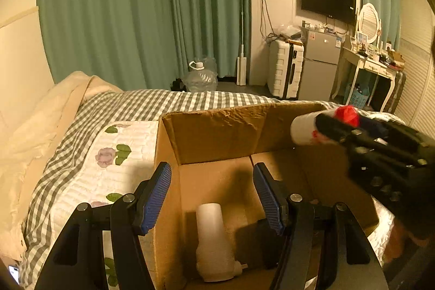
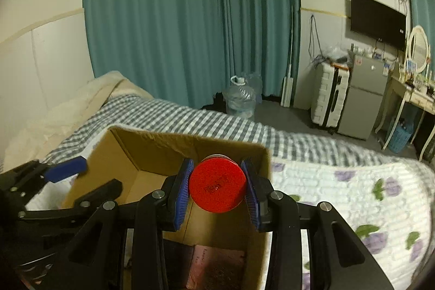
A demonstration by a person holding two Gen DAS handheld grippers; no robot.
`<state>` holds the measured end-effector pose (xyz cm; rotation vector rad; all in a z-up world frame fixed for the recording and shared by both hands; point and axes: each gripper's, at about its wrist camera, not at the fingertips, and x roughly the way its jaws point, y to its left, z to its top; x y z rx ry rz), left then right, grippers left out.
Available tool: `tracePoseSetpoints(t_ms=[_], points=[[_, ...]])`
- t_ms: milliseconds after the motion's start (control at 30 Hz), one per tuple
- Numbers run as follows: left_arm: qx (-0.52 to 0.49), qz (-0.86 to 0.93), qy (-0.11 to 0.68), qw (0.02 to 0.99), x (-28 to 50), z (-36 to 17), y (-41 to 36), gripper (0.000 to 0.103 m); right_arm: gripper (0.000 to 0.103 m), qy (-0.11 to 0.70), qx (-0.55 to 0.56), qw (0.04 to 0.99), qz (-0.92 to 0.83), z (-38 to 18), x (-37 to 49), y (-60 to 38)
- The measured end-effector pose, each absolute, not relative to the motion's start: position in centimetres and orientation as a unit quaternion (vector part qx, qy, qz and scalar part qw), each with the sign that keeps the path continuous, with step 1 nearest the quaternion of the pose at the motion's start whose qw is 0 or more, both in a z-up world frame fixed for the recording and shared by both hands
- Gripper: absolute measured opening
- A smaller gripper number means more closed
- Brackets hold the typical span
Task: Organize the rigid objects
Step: 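Lower the black block and red-capped tube into the box, opening both grippers, then grasp the black remote with the right gripper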
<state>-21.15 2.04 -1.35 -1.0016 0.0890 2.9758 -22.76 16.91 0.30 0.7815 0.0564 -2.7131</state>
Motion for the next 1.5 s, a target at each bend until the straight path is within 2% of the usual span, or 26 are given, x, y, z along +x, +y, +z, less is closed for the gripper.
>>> tracePoseSetpoints(t_ms=[67,100,167,233,400,467,667,867,1167,1500], points=[[-0.318,0.948,0.027,0.004,-20.9,-1.3,2.0,0.065,0.040,0.017,0.283,0.155,-0.946,-0.3,-22.8,16.8],[-0.317,0.948,0.025,0.007,-20.6,-1.1,2.0,0.065,0.051,0.019,0.283,0.156,-0.946,-0.2,-22.6,16.9],[-0.315,0.949,0.021,0.008,-20.1,-0.5,1.9,0.065,0.062,0.023,0.276,0.147,-0.949,0.5,-21.7,17.3],[-0.309,0.951,0.019,0.009,-19.1,0.4,1.9,0.065,0.062,0.020,0.271,0.140,-0.952,1.8,-20.4,18.1],[-0.297,0.955,0.019,0.008,-15.3,2.8,1.3,0.066,0.070,0.030,0.264,0.127,-0.956,5.6,-16.1,19.7],[-0.296,0.955,0.020,0.006,-13.7,3.4,1.0,0.068,0.073,0.036,0.262,0.130,-0.956,6.7,-14.1,19.9],[-0.309,0.951,0.031,0.003,-8.5,3.1,-0.5,0.070,0.078,0.068,0.284,0.176,-0.940,7.2,-7.2,18.8],[-0.339,0.940,0.036,-0.007,-4.8,-0.1,-1.8,0.070,0.078,0.089,0.325,0.209,-0.918,2.2,-2.2,16.7],[-0.395,0.918,0.022,-0.036,-3.6,-6.9,-4.3,0.070,0.078,0.141,0.398,0.255,-0.870,-6.5,-2.0,12.5],[-0.404,0.913,0.012,-0.046,-4.1,-8.3,-5.8,0.070,0.075,0.199,0.453,0.265,-0.827,-12.0,-3.6,9.6]])
